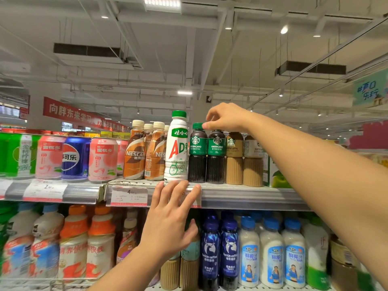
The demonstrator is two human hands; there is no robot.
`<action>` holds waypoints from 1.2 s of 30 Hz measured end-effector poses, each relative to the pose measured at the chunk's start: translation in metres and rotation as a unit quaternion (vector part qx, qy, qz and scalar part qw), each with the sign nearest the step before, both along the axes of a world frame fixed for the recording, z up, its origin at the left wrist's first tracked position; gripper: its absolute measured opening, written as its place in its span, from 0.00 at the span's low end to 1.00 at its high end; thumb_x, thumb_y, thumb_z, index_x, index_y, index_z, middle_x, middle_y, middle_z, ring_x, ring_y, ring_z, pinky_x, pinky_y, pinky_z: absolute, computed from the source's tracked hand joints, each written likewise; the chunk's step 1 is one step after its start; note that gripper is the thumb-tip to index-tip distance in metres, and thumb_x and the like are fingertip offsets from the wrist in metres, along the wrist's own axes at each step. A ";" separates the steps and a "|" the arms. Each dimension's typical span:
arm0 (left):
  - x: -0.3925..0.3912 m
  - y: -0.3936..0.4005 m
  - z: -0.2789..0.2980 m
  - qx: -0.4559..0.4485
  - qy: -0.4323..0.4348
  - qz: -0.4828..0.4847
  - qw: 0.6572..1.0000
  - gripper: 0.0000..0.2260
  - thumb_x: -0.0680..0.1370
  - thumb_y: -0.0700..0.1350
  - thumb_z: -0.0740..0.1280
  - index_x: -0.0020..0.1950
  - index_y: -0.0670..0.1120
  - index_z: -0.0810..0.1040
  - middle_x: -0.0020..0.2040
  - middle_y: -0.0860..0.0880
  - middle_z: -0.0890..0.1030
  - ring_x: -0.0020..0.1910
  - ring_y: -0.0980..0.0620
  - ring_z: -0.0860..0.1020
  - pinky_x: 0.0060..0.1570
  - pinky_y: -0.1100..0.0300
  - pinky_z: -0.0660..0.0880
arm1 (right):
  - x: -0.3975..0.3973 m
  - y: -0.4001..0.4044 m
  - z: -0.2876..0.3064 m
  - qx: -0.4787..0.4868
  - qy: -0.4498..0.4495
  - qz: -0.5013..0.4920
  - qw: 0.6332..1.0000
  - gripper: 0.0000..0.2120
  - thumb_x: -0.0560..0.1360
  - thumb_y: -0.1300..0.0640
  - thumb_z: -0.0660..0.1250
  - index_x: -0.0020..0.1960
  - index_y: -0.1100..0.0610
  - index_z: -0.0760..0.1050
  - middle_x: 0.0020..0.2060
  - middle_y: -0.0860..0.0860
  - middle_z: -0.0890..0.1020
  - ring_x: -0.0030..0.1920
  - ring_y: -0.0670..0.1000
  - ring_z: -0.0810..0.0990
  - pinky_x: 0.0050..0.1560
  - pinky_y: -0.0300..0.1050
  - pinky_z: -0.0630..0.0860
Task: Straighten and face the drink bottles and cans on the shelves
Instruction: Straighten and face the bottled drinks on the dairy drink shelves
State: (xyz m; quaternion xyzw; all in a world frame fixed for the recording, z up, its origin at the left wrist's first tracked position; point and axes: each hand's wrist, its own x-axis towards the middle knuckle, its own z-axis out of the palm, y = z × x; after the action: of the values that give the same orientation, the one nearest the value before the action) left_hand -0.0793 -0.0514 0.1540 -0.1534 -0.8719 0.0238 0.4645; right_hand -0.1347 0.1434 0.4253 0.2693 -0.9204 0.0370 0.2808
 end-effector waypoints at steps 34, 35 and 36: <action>0.002 -0.001 0.003 -0.023 -0.004 0.023 0.999 0.37 0.73 0.62 0.63 0.81 0.55 0.59 0.76 0.47 0.64 0.78 0.41 0.59 0.78 0.39 0.52 | 0.011 -0.018 -0.018 0.013 0.007 -0.001 1.000 0.28 0.80 0.38 0.65 0.73 0.54 0.70 0.67 0.55 0.77 0.64 0.56 0.76 0.57 0.50 0.73; 0.003 -0.002 0.004 -0.026 -0.007 0.025 0.999 0.37 0.73 0.62 0.63 0.81 0.55 0.58 0.76 0.47 0.64 0.78 0.41 0.59 0.78 0.39 0.52 | 0.016 -0.015 -0.020 0.018 0.017 -0.006 1.000 0.29 0.80 0.39 0.65 0.74 0.53 0.69 0.68 0.55 0.77 0.65 0.57 0.76 0.59 0.51 0.73; 0.005 -0.002 0.004 -0.028 -0.011 0.026 0.999 0.38 0.73 0.62 0.63 0.81 0.55 0.58 0.76 0.47 0.64 0.78 0.41 0.59 0.78 0.39 0.51 | 0.020 -0.012 -0.022 0.024 0.029 -0.012 0.999 0.28 0.80 0.39 0.65 0.74 0.52 0.68 0.68 0.55 0.77 0.65 0.57 0.76 0.60 0.52 0.73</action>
State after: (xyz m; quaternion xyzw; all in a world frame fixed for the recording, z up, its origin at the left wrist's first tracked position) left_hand -0.0748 -0.0533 0.1579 -0.1440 -0.8797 0.0584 0.4494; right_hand -0.1144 0.1311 0.4036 0.2658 -0.9159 0.0032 0.3010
